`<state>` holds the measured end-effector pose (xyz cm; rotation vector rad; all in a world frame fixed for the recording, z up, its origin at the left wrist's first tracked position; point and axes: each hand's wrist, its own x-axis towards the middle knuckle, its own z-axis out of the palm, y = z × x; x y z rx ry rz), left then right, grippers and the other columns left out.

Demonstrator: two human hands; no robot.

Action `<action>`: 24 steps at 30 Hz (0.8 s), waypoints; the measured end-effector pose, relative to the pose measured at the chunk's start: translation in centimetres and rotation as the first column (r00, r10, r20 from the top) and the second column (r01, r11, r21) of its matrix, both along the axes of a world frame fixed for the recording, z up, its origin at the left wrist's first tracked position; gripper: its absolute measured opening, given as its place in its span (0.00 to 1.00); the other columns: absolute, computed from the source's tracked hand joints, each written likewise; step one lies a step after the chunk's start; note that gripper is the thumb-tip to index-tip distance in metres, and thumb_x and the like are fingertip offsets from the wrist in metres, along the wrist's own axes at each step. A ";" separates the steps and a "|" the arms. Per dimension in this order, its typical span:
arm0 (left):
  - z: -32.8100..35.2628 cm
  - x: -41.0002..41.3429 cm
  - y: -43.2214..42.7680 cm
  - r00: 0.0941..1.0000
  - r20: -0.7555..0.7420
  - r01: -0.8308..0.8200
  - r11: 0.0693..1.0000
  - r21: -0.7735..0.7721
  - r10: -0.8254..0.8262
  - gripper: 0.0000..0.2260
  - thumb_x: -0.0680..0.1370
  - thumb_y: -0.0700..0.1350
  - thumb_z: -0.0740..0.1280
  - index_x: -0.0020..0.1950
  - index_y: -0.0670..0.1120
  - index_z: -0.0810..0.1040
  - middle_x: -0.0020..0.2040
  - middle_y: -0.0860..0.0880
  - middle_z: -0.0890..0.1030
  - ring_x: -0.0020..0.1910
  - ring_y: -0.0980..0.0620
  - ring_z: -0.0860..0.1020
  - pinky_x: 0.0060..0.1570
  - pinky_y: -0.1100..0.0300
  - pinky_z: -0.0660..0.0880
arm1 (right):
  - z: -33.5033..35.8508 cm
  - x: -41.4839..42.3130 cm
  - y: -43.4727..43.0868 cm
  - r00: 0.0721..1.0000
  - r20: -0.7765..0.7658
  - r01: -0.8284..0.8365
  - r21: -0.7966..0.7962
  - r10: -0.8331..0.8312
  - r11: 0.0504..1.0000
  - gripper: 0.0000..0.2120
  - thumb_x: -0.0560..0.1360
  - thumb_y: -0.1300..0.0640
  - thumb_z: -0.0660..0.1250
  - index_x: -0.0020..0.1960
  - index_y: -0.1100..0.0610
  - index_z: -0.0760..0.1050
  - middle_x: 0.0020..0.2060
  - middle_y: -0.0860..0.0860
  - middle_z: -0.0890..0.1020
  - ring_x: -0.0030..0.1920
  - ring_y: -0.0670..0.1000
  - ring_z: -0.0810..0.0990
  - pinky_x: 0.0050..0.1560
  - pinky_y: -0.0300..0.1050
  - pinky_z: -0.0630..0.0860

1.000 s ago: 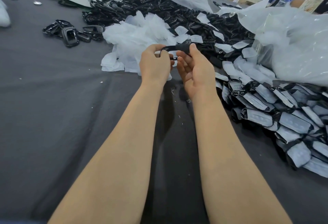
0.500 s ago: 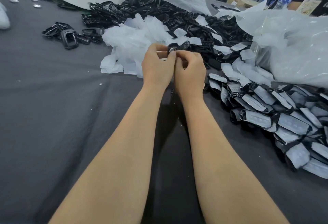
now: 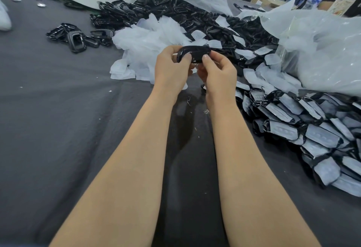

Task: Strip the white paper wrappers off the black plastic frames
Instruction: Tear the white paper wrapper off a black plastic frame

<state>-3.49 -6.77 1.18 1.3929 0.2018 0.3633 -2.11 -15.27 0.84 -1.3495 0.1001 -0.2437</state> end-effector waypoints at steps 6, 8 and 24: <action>-0.1 -0.1 -0.1 1.000 0.008 -0.029 0.999 0.029 0.029 0.08 0.79 0.36 0.63 0.57 0.41 0.74 0.41 0.47 0.80 0.34 0.57 0.80 0.45 0.61 0.81 | 0.1 -0.1 0.1 1.000 -0.031 0.001 0.038 0.001 0.999 0.05 0.77 0.65 0.64 0.53 0.60 0.74 0.40 0.53 0.79 0.34 0.44 0.77 0.38 0.36 0.77; -0.2 -0.1 -0.1 0.999 -0.002 -0.036 0.996 0.081 0.037 0.06 0.79 0.37 0.63 0.56 0.43 0.73 0.43 0.45 0.81 0.35 0.56 0.81 0.46 0.59 0.81 | 0.2 -0.2 0.1 0.999 -0.014 0.036 -0.047 -0.036 0.998 0.04 0.77 0.64 0.65 0.50 0.59 0.74 0.39 0.52 0.79 0.32 0.43 0.78 0.36 0.35 0.76; 0.7 -0.2 1.9 0.957 0.028 -0.288 0.957 -0.032 0.289 0.07 0.80 0.38 0.62 0.46 0.50 0.71 0.33 0.49 0.79 0.29 0.59 0.76 0.39 0.60 0.79 | 1.0 -1.2 0.5 0.997 0.076 0.070 -0.692 -0.024 0.719 0.08 0.76 0.56 0.65 0.52 0.59 0.78 0.47 0.53 0.83 0.51 0.53 0.80 0.55 0.47 0.75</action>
